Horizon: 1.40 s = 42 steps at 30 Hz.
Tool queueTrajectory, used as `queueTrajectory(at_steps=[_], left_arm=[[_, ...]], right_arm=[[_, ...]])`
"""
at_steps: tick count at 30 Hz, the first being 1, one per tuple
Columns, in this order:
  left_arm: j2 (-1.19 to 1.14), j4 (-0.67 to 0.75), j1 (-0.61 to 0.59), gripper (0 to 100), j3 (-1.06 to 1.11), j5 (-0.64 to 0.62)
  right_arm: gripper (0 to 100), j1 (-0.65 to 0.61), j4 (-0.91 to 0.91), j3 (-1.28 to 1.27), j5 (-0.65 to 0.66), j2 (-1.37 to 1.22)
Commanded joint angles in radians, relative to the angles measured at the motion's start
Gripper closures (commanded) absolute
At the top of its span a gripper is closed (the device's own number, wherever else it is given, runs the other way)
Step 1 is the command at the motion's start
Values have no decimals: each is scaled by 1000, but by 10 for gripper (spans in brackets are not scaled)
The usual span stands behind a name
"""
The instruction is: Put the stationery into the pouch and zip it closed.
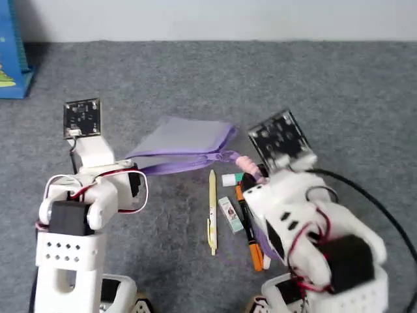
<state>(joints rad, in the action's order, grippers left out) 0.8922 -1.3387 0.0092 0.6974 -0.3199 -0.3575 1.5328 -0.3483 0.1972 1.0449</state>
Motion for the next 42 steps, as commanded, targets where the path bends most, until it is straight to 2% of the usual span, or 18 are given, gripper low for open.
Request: queueTrajectory(at_steps=[1, 4, 8, 11, 20, 23, 29, 32, 36, 42], left_arm=[[14, -8, -9, 988, -10, 9], [14, -3, 29, 985, -10, 9], [12, -2, 129, 984, -7, 11], [12, 0, 189, 971, -5, 40], [8, 130, 198, 765, 96, 61], [11, 178, 198, 781, 147, 66], [12, 176, 157, 953, 163, 69], [14, 164, 106, 987, 147, 114], [14, 86, 66, 987, 107, 133], [14, -106, 69, 987, -42, 140]], right_arm=[[991, 31, 8, 12, 5, 56], [991, 22, 28, 12, 2, 54], [991, -82, 76, 12, -11, 62], [991, -125, 79, 18, -66, 64], [991, -137, 81, 20, -77, 65], [991, -136, 81, 20, -77, 65], [991, -134, 76, 20, -77, 65], [991, -134, 71, 20, -77, 65], [991, -133, 70, 18, -77, 64], [990, -133, 70, 15, -81, 56]])
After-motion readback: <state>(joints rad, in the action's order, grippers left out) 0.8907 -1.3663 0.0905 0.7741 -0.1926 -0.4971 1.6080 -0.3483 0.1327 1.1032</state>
